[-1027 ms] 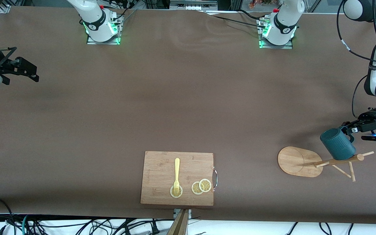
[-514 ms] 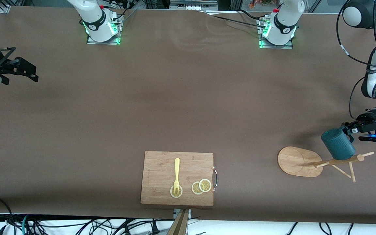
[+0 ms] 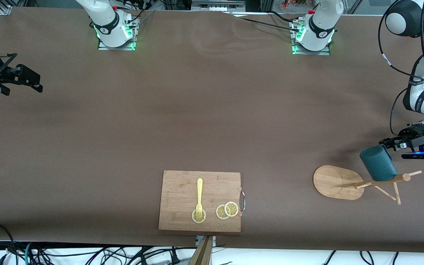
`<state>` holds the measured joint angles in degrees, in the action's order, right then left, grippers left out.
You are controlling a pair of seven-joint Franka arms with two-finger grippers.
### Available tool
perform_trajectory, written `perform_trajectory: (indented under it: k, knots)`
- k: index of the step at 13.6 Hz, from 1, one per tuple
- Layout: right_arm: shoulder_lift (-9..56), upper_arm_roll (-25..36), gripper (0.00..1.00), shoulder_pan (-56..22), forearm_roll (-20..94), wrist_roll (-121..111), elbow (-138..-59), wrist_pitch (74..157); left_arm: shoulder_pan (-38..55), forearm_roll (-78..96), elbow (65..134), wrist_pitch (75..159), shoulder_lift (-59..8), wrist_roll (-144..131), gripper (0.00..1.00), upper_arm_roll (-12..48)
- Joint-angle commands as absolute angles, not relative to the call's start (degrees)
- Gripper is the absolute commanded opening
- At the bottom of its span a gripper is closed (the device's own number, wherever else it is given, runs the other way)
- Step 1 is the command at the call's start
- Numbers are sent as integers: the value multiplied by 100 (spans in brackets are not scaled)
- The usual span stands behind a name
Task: Pass cup and hang on rack
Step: 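Open the left gripper and draw it back from the mug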
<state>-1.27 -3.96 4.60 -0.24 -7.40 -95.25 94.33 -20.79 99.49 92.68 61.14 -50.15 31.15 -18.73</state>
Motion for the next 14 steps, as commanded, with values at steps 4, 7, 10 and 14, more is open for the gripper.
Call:
perform_trajectory:
  k: [4, 7, 10, 14]
  knots:
    - [-176, -510, 100, 571, 62, -703, -9483, 9352, -2162, 8546, 9114, 5275, -4975, 3339, 100, -2030]
    - [-176, -518, 100, 598, 62, -703, -9483, 9352, -2153, 7492, 9097, 4967, -4782, 3533, 100, -2065]
    - [-176, -519, 100, 598, 62, -703, -9483, 9352, -2005, 6375, 9027, 4913, -4457, 3761, 100, -2057]
    - [-176, -519, 100, 606, 62, -703, -9475, 9352, -1679, 5284, 8833, 4966, -4018, 3762, 100, -2048]
